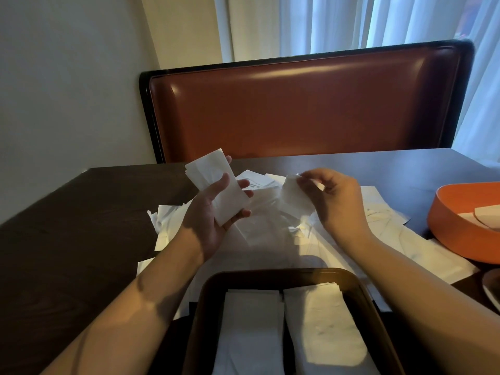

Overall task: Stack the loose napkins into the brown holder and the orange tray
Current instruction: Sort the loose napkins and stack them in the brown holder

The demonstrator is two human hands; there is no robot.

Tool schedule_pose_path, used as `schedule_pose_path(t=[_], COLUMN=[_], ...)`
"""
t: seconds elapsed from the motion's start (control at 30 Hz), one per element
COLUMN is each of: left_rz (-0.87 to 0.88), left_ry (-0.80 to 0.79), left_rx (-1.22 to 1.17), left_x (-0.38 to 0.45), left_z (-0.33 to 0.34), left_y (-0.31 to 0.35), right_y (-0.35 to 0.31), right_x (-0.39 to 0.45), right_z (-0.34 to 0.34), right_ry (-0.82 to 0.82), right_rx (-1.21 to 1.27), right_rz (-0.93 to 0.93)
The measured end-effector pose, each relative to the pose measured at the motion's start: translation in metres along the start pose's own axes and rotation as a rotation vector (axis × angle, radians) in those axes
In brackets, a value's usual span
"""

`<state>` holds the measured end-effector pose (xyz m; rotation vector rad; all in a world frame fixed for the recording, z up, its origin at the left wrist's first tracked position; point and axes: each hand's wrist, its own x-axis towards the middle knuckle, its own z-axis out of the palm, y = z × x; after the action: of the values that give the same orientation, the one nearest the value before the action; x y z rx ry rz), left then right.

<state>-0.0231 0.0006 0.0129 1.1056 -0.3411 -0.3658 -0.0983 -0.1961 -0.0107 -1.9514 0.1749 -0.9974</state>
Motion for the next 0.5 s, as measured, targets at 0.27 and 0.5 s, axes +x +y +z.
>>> schedule_pose_path(t=[0.27, 0.5], left_rz=[0.003, -0.002], left_ry=[-0.014, -0.029], left_rx=[0.024, 0.026], left_x=[0.0, 0.0], left_z=[-0.001, -0.001], left_y=[0.0, 0.0], right_y=[-0.007, -0.026], right_x=[0.008, 0.014], right_z=[-0.012, -0.024], right_ry=[0.225, 0.137], right_rx=[-0.155, 0.112], right_rz=[-0.14, -0.052])
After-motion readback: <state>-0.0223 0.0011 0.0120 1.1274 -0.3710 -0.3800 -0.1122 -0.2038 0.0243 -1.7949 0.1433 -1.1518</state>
